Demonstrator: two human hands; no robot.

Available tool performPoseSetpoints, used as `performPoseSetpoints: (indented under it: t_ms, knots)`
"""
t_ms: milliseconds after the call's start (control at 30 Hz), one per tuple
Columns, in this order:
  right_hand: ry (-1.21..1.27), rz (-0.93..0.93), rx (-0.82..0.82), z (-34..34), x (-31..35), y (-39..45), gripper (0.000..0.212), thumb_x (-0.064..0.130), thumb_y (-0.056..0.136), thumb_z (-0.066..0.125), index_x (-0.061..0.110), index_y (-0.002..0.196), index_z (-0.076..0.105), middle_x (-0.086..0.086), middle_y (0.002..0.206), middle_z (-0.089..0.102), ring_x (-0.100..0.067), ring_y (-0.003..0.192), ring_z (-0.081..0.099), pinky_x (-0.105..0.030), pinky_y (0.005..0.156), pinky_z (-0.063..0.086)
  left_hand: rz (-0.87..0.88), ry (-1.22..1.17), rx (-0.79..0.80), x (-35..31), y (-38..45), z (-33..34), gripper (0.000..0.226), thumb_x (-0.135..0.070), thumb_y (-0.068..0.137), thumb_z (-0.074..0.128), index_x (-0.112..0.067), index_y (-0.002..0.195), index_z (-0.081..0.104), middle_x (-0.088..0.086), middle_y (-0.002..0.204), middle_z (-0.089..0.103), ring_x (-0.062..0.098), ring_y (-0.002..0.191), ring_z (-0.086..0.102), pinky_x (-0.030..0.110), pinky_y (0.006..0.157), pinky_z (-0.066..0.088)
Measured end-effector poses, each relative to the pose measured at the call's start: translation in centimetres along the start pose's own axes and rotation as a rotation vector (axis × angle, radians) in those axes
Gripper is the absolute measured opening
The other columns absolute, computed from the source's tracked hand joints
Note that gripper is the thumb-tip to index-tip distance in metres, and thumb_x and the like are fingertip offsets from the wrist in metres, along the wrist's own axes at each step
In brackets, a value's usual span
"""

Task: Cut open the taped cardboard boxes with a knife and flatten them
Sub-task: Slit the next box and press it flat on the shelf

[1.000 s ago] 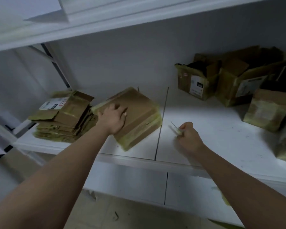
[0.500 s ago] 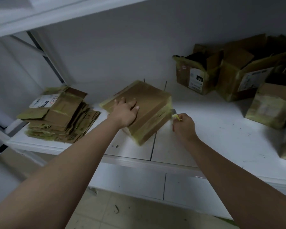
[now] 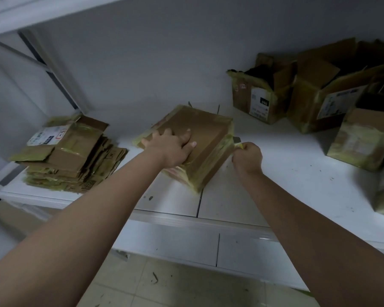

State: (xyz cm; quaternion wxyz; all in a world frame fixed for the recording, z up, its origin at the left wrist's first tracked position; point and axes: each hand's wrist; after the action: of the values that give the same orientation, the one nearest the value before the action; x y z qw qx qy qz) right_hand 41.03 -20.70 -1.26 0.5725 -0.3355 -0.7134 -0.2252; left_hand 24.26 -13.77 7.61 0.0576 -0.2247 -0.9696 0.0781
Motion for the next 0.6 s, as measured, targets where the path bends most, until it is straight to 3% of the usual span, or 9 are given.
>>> performPoseSetpoints:
  t_ms: [133, 233, 367, 500, 600]
  knots:
    - [0.023, 0.062, -0.028, 0.8, 0.8, 1.1, 0.015, 0.002, 0.085, 0.045, 0.006, 0.071, 0.048, -0.008, 0.073, 0.05, -0.023, 0.064, 0.048, -0.025, 0.055, 0.037, 0.03, 0.046, 0.0, -0.8, -1.0, -0.4, 0.054, -0.06, 0.098, 0.017, -0.048, 0.15, 0.009, 0.01, 0.154, 0.023, 0.041, 0.141, 0.017, 0.063, 0.11, 0.016]
    - [0.034, 0.096, 0.002, 0.9, 1.2, 2.5, 0.025, 0.003, 0.085, 0.046, 0.01, 0.061, 0.042, -0.006, 0.067, 0.046, -0.024, 0.064, 0.047, -0.029, 0.061, 0.039, 0.082, -0.038, 0.005, -0.8, -1.1, 0.3, 0.054, -0.058, 0.099, 0.019, -0.048, 0.15, 0.009, 0.01, 0.156, 0.017, 0.035, 0.144, 0.01, 0.063, 0.112, 0.012]
    - [-0.024, 0.102, 0.094, 0.0, 1.0, 3.8, 0.024, 0.003, 0.083, 0.048, 0.009, 0.059, 0.045, -0.013, 0.069, 0.051, -0.023, 0.056, 0.043, -0.025, 0.048, 0.032, 0.124, -0.193, -0.003, -0.6, -0.9, 1.7, 0.053, -0.055, 0.1, 0.015, -0.046, 0.151, 0.006, 0.003, 0.163, -0.003, 0.028, 0.148, -0.013, 0.065, 0.112, -0.003]
    - [-0.125, 0.128, 0.245, -0.4, 1.0, 2.5, 0.013, 0.001, 0.083, 0.05, 0.005, 0.071, 0.055, -0.015, 0.066, 0.05, -0.022, 0.046, 0.039, -0.022, 0.04, 0.028, 0.131, -0.18, -0.019, -0.7, -0.7, 2.2, 0.053, -0.055, 0.1, 0.012, -0.046, 0.151, 0.002, 0.002, 0.163, -0.007, 0.029, 0.147, -0.015, 0.066, 0.111, -0.003]
    - [-0.157, 0.074, 0.328, 0.3, 0.7, -0.2, 0.012, 0.005, 0.083, 0.048, 0.005, 0.073, 0.056, -0.011, 0.062, 0.048, -0.02, 0.049, 0.041, -0.022, 0.043, 0.029, 0.117, -0.173, -0.031, -0.8, -0.7, 2.3, 0.053, -0.055, 0.1, 0.011, -0.045, 0.151, 0.001, 0.003, 0.163, -0.007, 0.03, 0.148, -0.015, 0.066, 0.111, -0.003]
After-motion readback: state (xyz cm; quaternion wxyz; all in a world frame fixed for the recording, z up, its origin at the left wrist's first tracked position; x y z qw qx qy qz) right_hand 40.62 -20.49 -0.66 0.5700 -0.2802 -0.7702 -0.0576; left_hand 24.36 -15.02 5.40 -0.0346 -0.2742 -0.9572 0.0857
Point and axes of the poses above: each hand's wrist, its own y-axis towards the middle knuckle, its own z-axis out of the palm, x = y × z
